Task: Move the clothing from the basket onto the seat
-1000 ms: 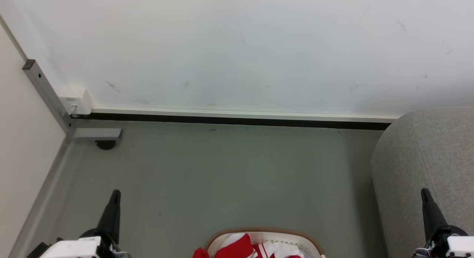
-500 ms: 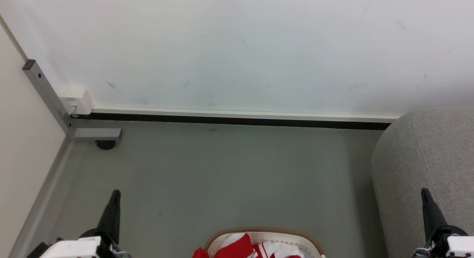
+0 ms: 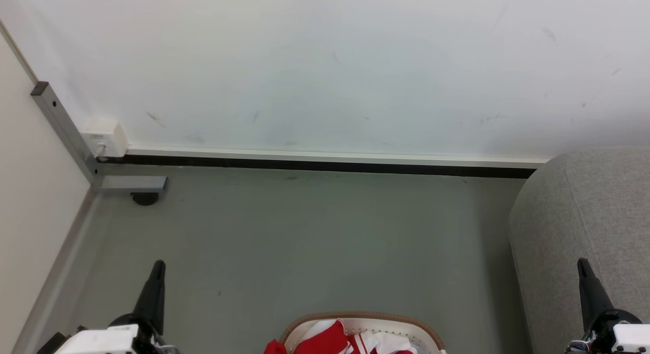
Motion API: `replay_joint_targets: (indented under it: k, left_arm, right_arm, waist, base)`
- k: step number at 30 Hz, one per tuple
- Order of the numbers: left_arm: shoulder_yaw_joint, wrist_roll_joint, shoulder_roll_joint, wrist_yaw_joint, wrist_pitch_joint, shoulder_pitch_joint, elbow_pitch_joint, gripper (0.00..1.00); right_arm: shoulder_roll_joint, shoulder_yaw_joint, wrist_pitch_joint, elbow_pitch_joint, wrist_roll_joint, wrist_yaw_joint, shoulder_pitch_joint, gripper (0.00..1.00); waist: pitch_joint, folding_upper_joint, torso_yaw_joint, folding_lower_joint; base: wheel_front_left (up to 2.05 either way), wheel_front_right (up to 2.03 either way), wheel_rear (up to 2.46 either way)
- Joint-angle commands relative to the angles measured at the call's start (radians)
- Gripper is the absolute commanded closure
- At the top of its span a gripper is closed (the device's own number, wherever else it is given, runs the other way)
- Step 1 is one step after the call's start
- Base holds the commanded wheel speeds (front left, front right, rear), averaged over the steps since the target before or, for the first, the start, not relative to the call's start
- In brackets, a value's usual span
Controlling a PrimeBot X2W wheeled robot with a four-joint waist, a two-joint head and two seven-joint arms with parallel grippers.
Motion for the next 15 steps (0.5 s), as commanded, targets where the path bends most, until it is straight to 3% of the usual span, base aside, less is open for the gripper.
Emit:
replay_joint_targets:
  k: [1, 15]
  left_arm:
    - [0.001, -0.014, 0.002, 0.000, 0.003, -0.009, -0.001, 1.00]
    - [0.001, -0.014, 0.002, 0.000, 0.003, -0.009, -0.001, 1.00]
  right_arm:
    - [-0.002, -0.002, 0.003, 0.003, -0.004, -0.002, -0.014, 1.00]
    - [-0.002, -0.002, 0.003, 0.003, -0.004, -0.002, -0.014, 1.00]
  waist:
    - [0.000, 0.0000, 0.000, 0.0000]
    - [0.000, 0.0000, 0.000, 0.0000]
  base:
    - [0.00, 0.00, 0.00]
    - [0.00, 0.00, 0.00]
